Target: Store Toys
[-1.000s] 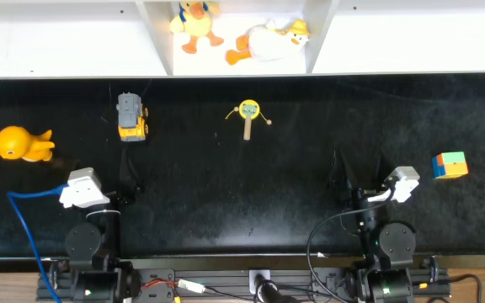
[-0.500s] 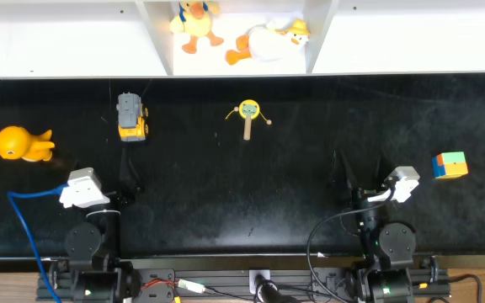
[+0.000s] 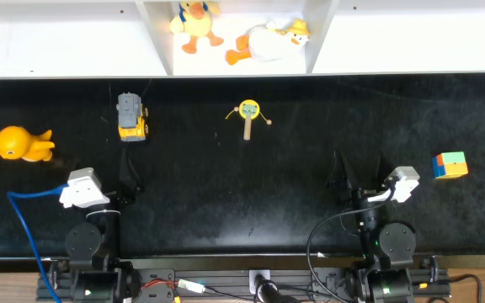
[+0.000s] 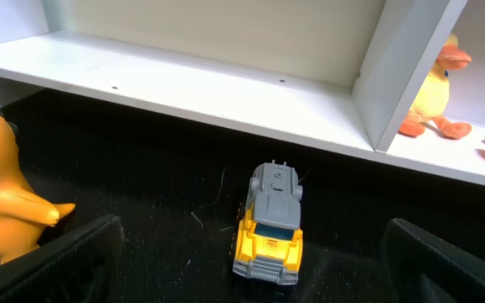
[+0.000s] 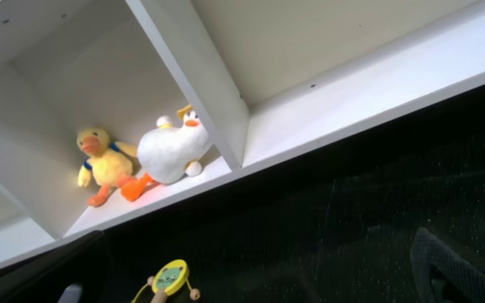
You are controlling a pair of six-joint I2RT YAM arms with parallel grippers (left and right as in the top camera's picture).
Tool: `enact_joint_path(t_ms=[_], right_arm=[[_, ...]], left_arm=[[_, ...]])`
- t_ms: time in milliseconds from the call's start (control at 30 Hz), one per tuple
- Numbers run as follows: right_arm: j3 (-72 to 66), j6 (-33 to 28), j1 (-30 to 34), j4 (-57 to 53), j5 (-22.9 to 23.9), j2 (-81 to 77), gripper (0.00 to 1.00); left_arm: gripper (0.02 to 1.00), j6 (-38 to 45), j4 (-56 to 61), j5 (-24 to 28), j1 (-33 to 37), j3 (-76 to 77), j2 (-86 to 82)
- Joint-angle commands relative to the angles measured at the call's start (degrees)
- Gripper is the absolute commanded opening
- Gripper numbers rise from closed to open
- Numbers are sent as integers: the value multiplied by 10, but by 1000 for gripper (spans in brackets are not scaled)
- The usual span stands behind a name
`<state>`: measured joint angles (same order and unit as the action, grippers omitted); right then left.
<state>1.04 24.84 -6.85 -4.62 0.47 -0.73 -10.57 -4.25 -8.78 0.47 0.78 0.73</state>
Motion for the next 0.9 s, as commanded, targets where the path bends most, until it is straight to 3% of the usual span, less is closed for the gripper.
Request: enact_joint_path(t_ms=[33, 433, 600, 733, 900], right_arm=[[-8, 2, -3, 2, 6, 5, 996], [-8, 2, -3, 2, 6, 5, 996], [-8, 2, -3, 2, 6, 5, 996], [-8, 2, -3, 2, 6, 5, 996], [-8, 2, -3, 2, 6, 5, 993]], left_arm=[[996, -2, 1, 5, 1, -3, -6], [996, -2, 17, 0, 1, -3, -6], [998, 16, 53, 40, 1, 0, -6], [998, 15, 19, 41, 1, 44, -3], [998, 16, -94, -33, 2, 160, 27]])
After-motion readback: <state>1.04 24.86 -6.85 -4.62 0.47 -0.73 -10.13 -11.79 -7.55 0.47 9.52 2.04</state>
